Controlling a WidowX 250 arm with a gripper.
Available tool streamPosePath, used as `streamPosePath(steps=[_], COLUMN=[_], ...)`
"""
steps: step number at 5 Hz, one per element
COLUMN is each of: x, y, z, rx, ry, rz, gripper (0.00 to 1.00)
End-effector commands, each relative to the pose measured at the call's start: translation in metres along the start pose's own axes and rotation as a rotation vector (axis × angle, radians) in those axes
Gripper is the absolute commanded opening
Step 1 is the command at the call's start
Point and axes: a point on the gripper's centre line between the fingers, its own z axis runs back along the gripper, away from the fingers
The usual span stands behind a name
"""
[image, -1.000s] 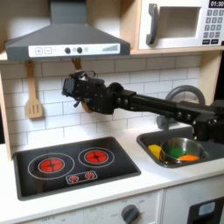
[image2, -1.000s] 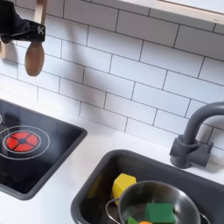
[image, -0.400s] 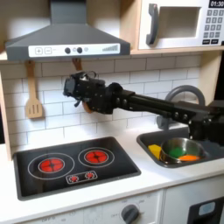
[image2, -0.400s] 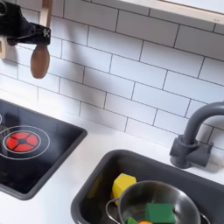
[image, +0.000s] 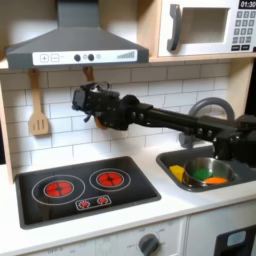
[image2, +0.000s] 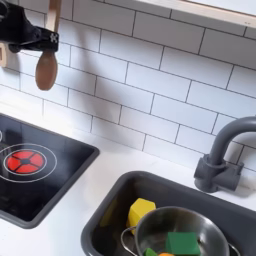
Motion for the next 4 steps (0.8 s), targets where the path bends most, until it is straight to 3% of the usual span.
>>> streamPosePath(steps=[1, 4], x=[0.0009, 0.0026], y=[0.0021, 0.0013], z=[-0.0026, -0.0069], rx=[0.002, -0.004], ry=[0.004, 0.016], rz=[0.003, 0.009], gripper=[0.0, 0.0])
